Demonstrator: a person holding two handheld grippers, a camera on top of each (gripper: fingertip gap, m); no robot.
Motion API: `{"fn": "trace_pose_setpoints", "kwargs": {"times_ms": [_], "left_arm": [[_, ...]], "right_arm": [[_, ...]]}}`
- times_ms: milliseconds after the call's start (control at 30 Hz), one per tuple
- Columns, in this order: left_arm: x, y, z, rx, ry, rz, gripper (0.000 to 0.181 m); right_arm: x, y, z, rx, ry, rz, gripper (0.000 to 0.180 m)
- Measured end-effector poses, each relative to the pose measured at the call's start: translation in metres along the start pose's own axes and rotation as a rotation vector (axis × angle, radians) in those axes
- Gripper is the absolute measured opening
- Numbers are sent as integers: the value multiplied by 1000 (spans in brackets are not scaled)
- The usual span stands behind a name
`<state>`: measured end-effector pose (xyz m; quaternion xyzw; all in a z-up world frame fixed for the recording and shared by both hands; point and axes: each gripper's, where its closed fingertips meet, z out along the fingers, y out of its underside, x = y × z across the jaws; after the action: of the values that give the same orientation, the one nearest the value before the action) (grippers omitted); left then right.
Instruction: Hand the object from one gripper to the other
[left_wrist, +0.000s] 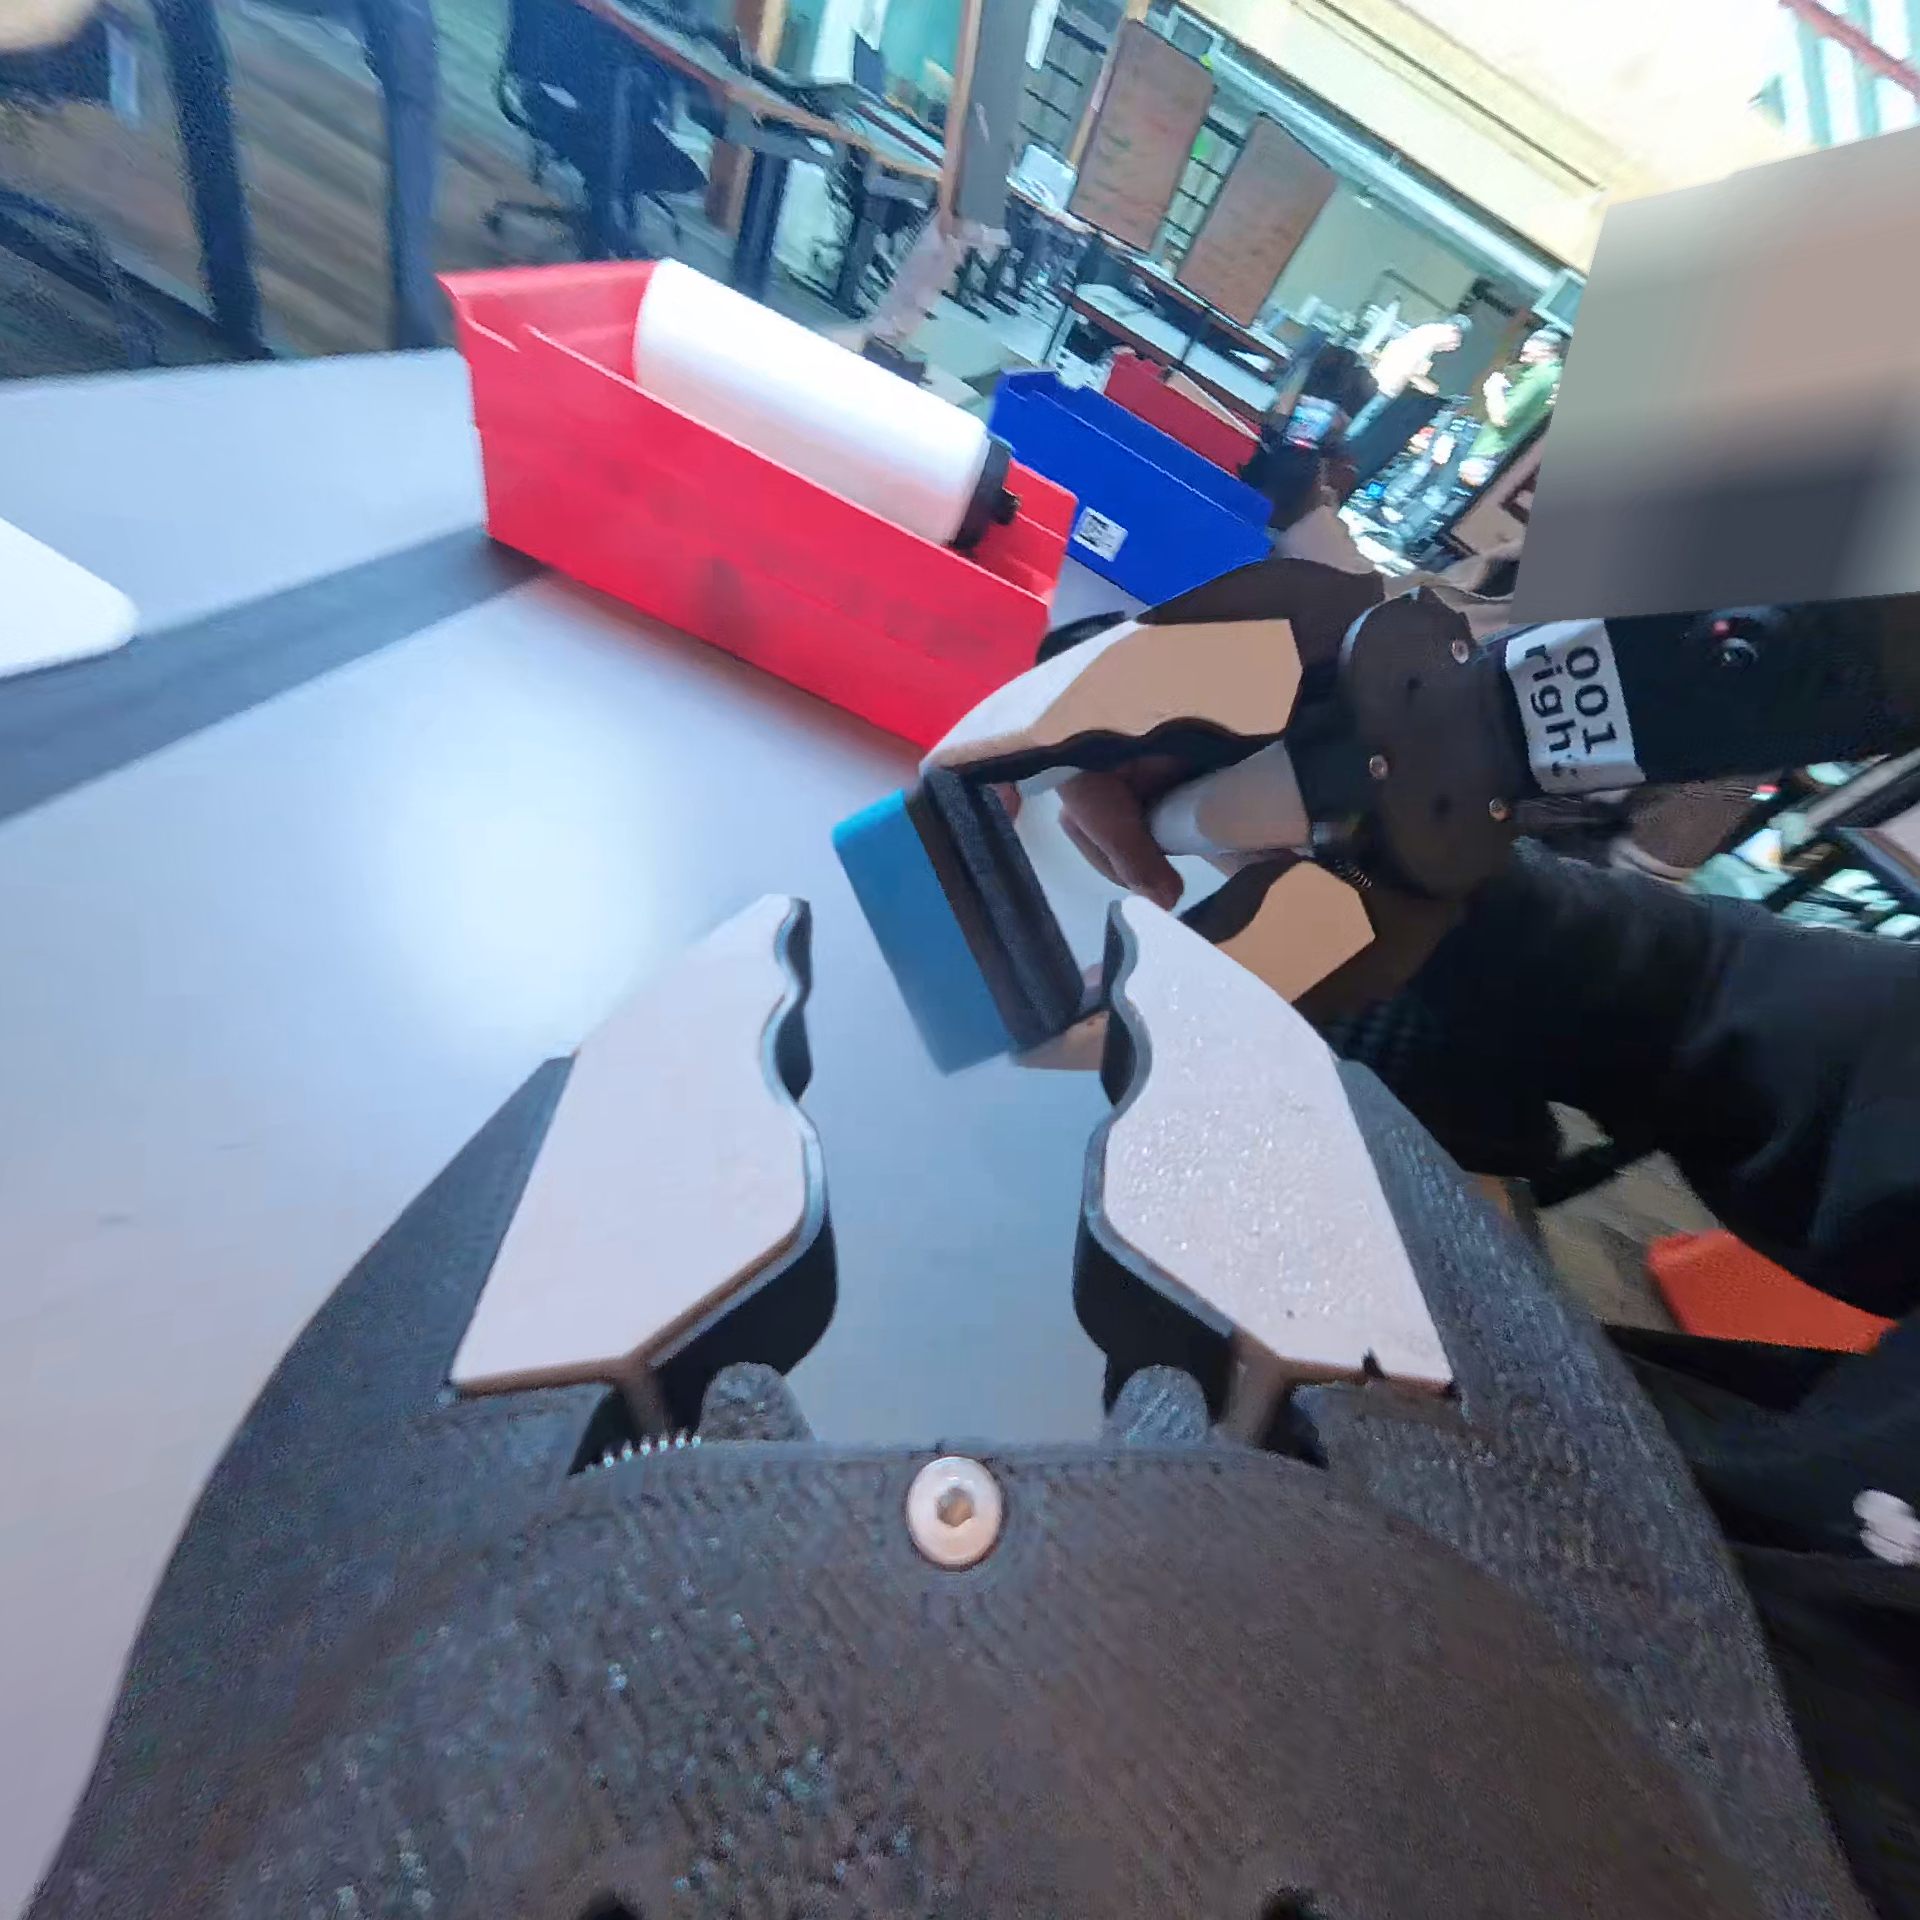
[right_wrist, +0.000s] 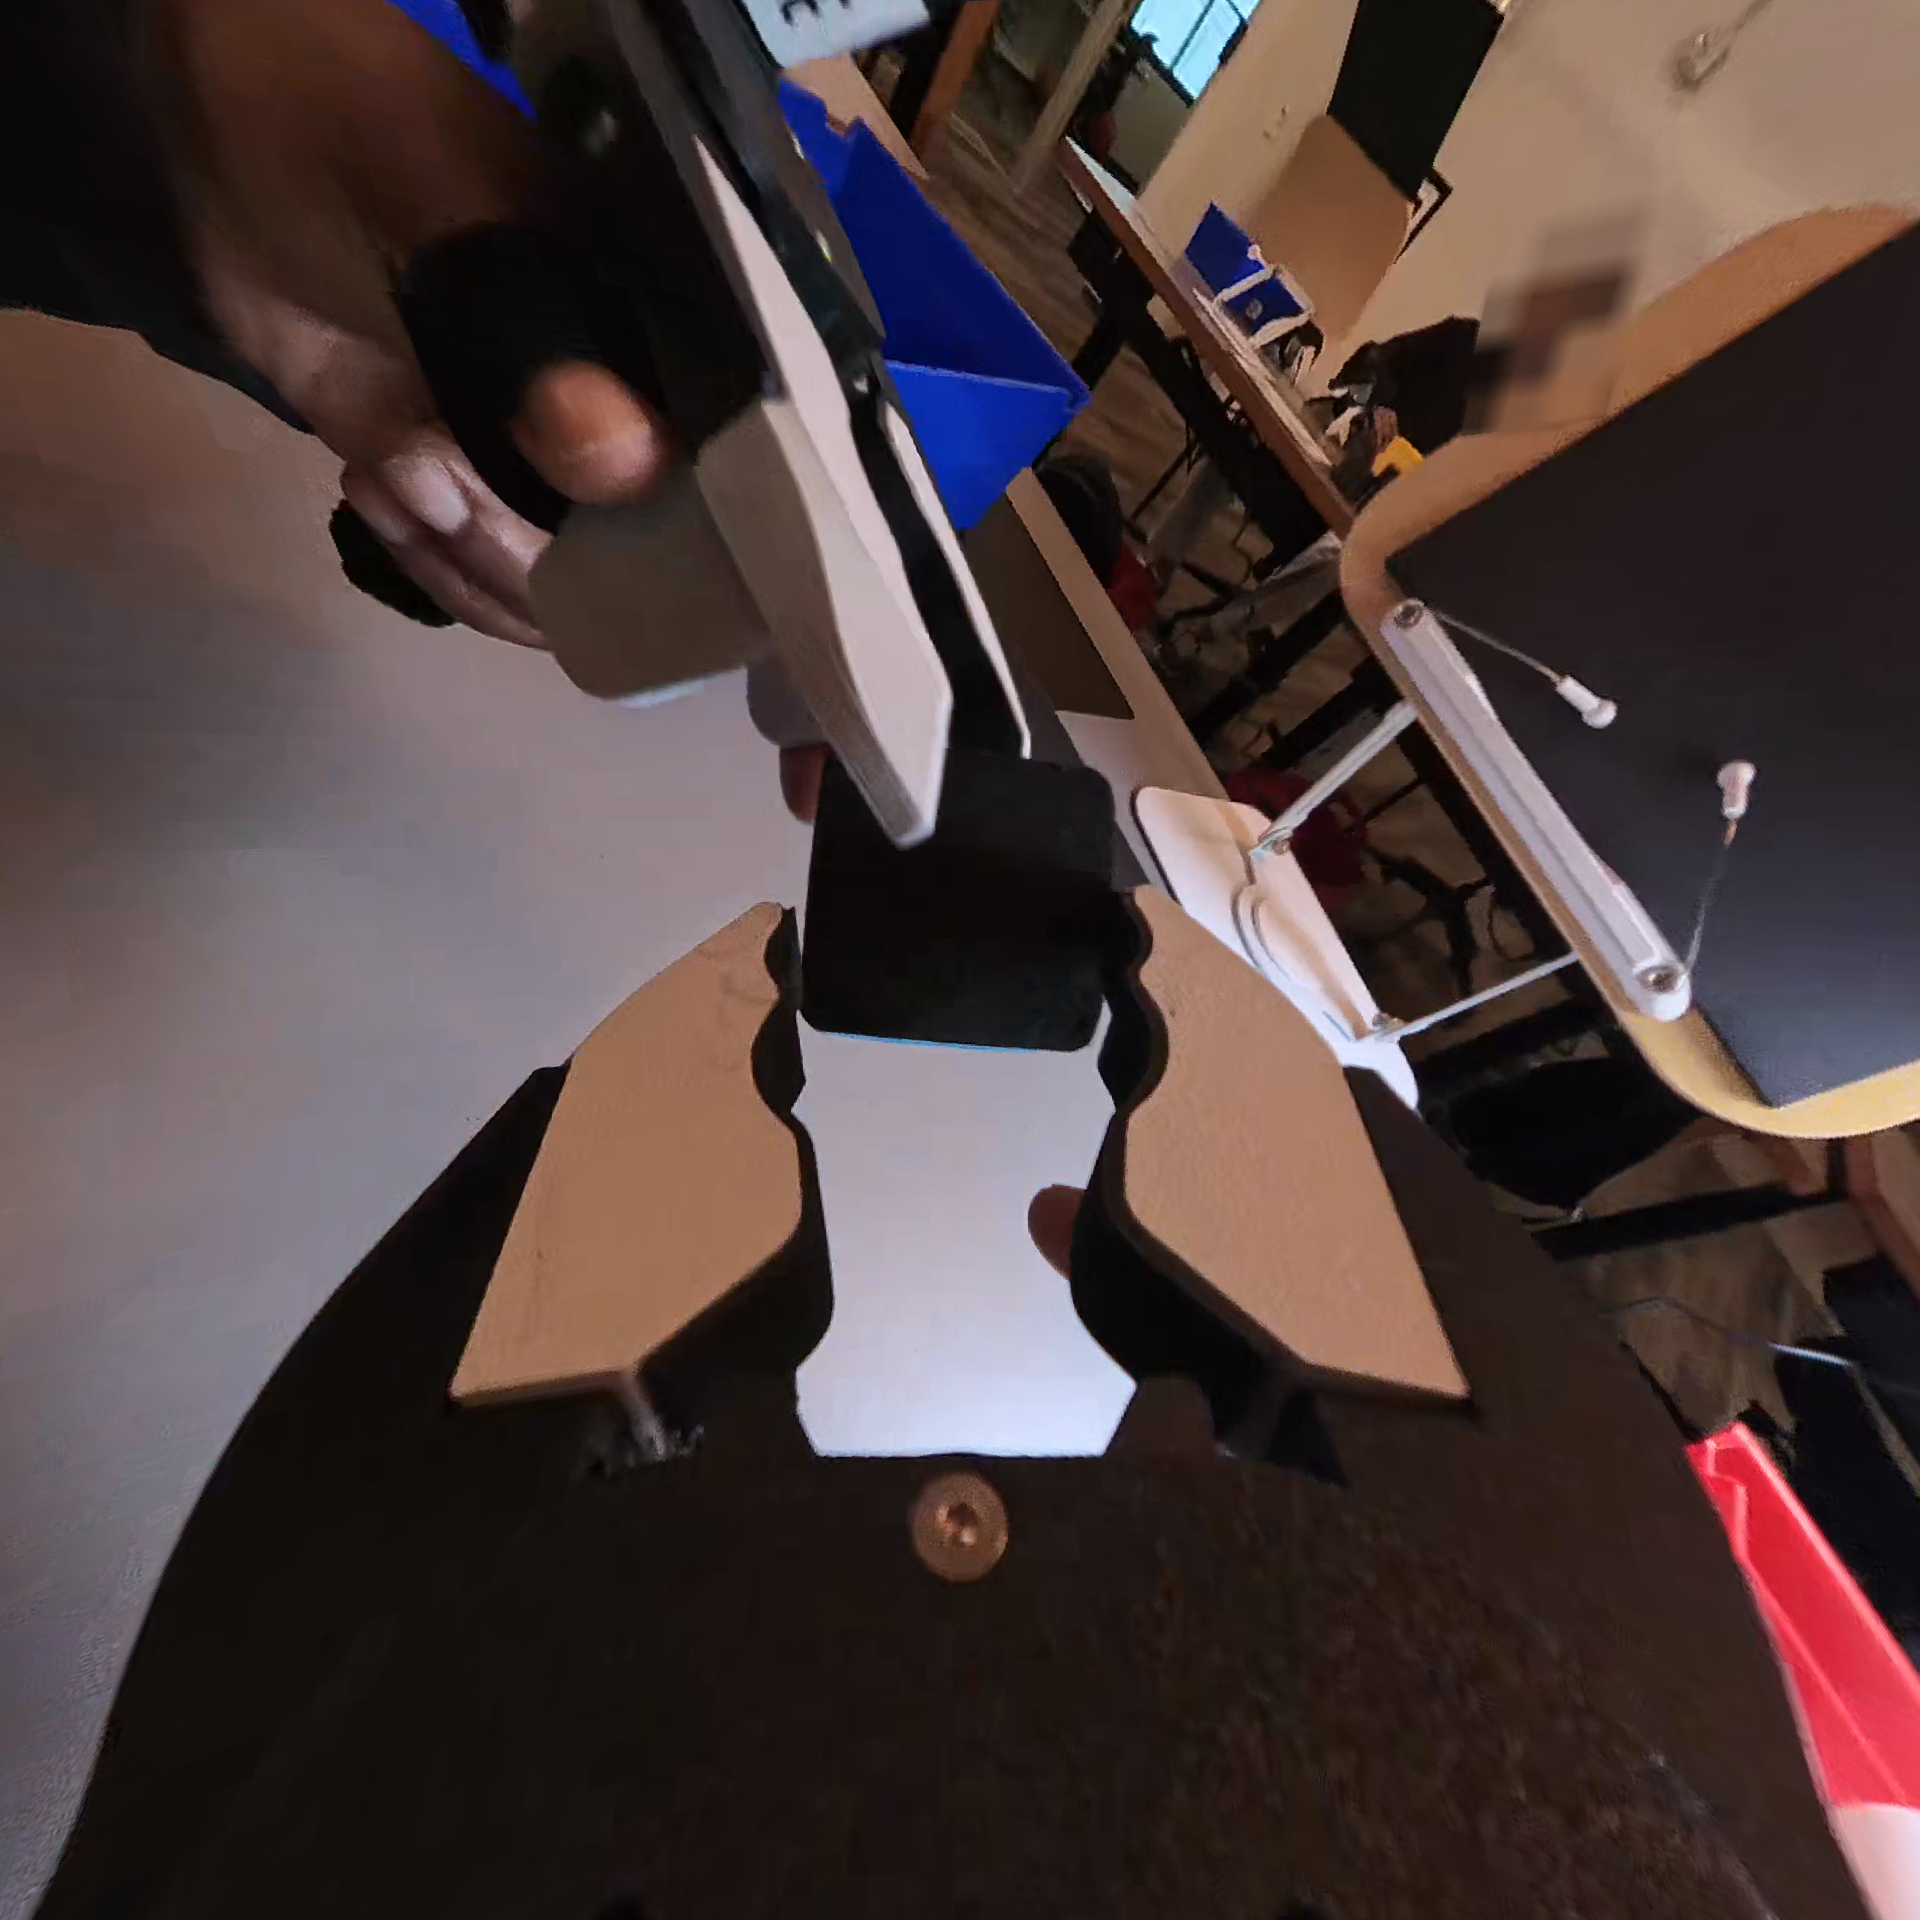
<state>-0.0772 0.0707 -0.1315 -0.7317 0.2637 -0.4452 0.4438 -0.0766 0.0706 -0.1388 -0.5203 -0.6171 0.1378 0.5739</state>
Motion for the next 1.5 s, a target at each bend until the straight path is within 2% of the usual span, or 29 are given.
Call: {"fn": "trace_pose_setpoints", "kwargs": {"times_ms": [33,67,167,233,300,367,500,600,633,667,700,733,933,1233,1500], "left_arm": [[2,3,3,-18,8,-17,46],[3,4,5,-21,6,-22,34],[5,-2,1,15,11,-13,30],[-5,-12,-8,63,-62,47,28],[-13,-27,-22,136,-121,119,28],[-22,-42,-40,208,-194,162,28],[-32,-63,-70,271,-311,245,28],[-35,-70,-82,296,-350,256,28],[-35,-71,-84,305,-354,254,28],[-35,-72,-86,309,-358,255,27],[-36,-72,-86,309,-365,260,27],[-36,-72,-87,306,-375,270,27],[-40,-68,-80,293,-368,263,26],[-42,-60,-71,259,-372,282,26],[-48,-56,-70,258,-373,263,26]], "right_arm": [[-3,-4,-1,11,0,-23,56],[-6,-7,-2,17,-3,-31,56],[-2,-11,-4,18,0,-10,56],[10,-3,-6,-65,5,39,70],[38,15,-16,-175,71,111,72],[75,47,-36,-304,190,208,70],[130,143,-90,-653,374,364,69],[130,201,-112,-871,337,503,65],[122,210,-112,-891,293,553,53],[123,213,-110,-877,302,567,42],[130,216,-112,-877,360,539,24],[133,216,-112,-885,387,503,16],[133,206,-90,-852,424,476,16],[133,182,-38,-821,404,504,35],[137,177,-18,-777,421,483,32]]}}
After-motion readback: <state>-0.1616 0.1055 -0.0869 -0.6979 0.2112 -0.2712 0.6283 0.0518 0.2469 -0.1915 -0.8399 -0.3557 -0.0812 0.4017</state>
